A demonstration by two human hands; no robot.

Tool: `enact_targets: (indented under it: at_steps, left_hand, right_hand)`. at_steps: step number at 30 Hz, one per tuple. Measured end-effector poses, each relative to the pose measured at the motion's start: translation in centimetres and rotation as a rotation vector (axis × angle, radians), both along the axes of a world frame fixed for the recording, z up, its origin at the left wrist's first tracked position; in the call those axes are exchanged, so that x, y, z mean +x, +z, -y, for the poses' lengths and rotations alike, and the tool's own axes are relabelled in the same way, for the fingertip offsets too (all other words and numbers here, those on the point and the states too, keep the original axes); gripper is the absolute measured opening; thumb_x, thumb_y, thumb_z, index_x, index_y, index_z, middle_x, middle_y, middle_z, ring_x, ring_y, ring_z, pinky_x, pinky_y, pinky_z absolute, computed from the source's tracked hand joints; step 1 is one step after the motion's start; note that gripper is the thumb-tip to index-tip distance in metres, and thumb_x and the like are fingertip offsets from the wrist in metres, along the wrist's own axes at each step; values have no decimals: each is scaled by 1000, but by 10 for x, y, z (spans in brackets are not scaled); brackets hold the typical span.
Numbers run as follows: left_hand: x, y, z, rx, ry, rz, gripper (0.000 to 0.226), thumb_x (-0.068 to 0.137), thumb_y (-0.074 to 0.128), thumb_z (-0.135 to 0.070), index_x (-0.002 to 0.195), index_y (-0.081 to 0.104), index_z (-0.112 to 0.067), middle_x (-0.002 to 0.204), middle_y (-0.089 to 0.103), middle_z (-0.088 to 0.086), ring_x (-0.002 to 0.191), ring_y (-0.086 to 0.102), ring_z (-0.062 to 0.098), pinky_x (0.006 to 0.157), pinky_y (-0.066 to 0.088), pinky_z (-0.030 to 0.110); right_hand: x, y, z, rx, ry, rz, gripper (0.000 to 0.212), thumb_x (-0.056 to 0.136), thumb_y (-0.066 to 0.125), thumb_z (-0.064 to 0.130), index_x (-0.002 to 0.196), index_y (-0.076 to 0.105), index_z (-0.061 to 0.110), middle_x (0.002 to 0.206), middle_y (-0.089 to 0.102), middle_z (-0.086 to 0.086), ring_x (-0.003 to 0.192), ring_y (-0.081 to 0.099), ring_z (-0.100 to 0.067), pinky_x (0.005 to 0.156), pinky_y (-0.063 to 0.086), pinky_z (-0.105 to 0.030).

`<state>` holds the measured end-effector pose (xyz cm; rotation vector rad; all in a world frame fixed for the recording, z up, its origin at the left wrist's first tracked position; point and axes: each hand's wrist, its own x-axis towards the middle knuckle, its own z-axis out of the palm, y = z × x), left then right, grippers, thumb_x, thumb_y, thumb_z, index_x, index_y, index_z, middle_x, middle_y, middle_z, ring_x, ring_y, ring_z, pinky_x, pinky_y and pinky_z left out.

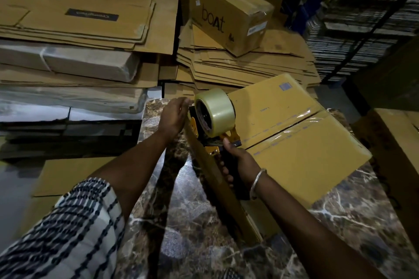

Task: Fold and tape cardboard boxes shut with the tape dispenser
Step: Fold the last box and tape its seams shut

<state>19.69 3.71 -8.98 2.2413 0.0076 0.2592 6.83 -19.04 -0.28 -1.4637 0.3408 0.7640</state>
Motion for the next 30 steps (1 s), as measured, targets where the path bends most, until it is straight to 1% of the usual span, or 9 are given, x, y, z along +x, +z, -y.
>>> enact_targets:
  at_steps: [3, 6, 10, 13, 16, 18, 24, 27, 30]
  left_hand:
    - [-7, -1, -3, 39, -75, 28, 53, 104, 33, -55, 108, 72, -18, 96, 72, 9, 88, 66, 24, 66, 38, 30]
    - [-11, -5, -2, 66, -60, 18, 62, 99, 24, -68, 109, 70, -27, 88, 71, 8, 80, 66, 27, 65, 49, 37]
    - [-10, -5, 5, 136, 7, -120, 69, 93, 8, -77, 126, 55, -38, 105, 71, 13, 90, 65, 35, 75, 55, 46]
    - [-11, -1, 7, 166, -4, -148, 69, 94, 6, -75, 133, 51, -39, 104, 70, 15, 84, 65, 37, 73, 56, 46]
    - [-10, 0, 7, 155, 17, -172, 76, 89, 1, -81, 135, 49, -45, 116, 70, 11, 98, 65, 36, 82, 54, 49]
    - [-10, 1, 9, 182, 50, -191, 70, 92, 2, -77, 134, 49, -47, 122, 68, 9, 107, 63, 35, 87, 52, 49]
    - [-11, -6, 19, 135, 139, -204, 69, 95, 1, -72, 131, 51, -43, 125, 66, 7, 110, 61, 35, 89, 50, 52]
    - [-21, -7, 27, 178, 238, -29, 60, 104, 15, -56, 145, 44, -24, 150, 45, 10, 139, 38, 33, 105, 41, 54]
    - [-45, -19, 32, 210, 36, 113, 63, 104, 16, -54, 158, 23, -22, 166, 19, 2, 154, 8, 19, 121, 14, 44]
  right_hand:
    - [1, 0, -2, -12, 3, -15, 64, 85, 56, 71, 59, 50, 12, 55, 40, -6, 40, 31, -20, 43, 27, -23]
    - [2, 2, -3, -25, 9, -26, 64, 88, 52, 69, 59, 48, 12, 55, 39, -5, 39, 30, -19, 42, 26, -23]
    - [2, 8, -1, -22, 31, -43, 64, 89, 51, 69, 60, 47, 12, 56, 38, -5, 39, 29, -19, 42, 25, -24]
    - [-7, 13, 3, -31, 32, -65, 63, 90, 51, 69, 61, 47, 12, 55, 38, -5, 38, 29, -18, 41, 24, -23]
    - [-26, 17, 17, -57, 21, -45, 59, 85, 55, 66, 63, 50, 11, 54, 39, -6, 36, 28, -17, 40, 22, -22]
    - [-41, 16, 31, -56, 33, -23, 59, 82, 59, 67, 65, 51, 11, 55, 40, -8, 38, 29, -19, 40, 23, -23]
    - [-67, 12, 44, -45, -13, 77, 48, 84, 65, 62, 60, 54, 21, 60, 39, -11, 46, 30, -22, 43, 24, -27]
    - [-66, 13, 45, -38, -20, 56, 52, 85, 63, 62, 60, 52, 17, 61, 39, -13, 45, 29, -22, 42, 23, -25]
    - [-68, 17, 46, -37, -24, 24, 52, 84, 55, 58, 67, 48, 10, 54, 38, -7, 39, 28, -18, 41, 21, -24]
